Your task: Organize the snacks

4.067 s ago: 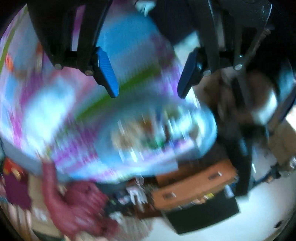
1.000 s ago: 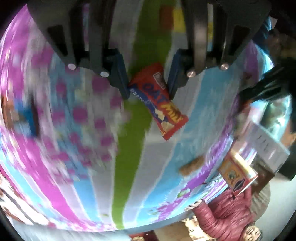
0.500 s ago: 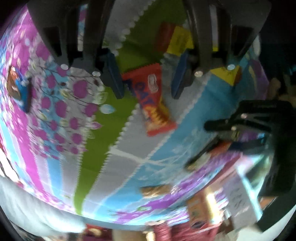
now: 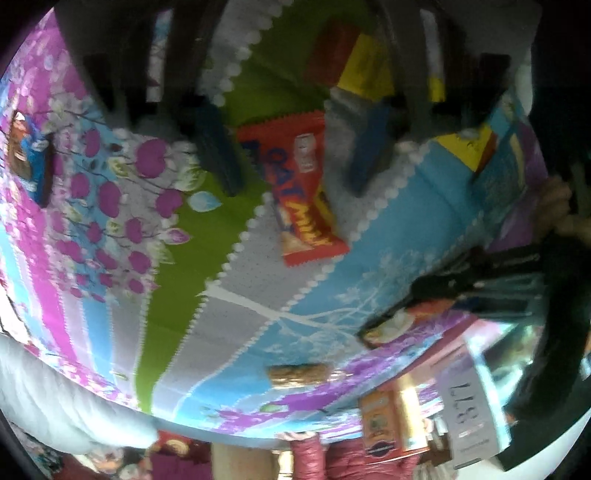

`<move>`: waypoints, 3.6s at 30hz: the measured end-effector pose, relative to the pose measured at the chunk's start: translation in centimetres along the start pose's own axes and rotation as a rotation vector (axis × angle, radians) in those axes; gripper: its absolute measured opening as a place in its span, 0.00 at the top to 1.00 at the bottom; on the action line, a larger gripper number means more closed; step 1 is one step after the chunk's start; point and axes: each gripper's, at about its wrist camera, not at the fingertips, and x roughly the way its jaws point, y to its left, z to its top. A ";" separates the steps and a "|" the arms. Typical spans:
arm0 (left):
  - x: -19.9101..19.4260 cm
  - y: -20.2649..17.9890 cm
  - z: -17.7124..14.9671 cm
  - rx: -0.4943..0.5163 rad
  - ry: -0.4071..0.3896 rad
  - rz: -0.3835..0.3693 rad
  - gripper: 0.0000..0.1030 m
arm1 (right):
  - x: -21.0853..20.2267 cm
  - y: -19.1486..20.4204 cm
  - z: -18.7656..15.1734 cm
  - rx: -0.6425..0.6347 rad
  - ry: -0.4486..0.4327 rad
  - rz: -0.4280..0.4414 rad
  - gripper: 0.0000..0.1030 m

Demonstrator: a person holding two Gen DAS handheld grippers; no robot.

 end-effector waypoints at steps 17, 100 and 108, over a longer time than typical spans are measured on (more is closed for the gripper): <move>-16.4 3.4 4.3 -0.083 -0.317 0.090 0.90 | -10.3 1.0 5.7 0.222 -0.261 0.043 0.67; -29.9 36.3 -10.8 -0.733 -0.426 0.448 0.90 | -3.1 38.2 28.4 -0.257 -0.170 0.515 0.66; -29.8 36.4 -10.9 -0.734 -0.423 0.447 0.90 | -2.6 38.4 28.3 -0.251 -0.156 0.519 0.66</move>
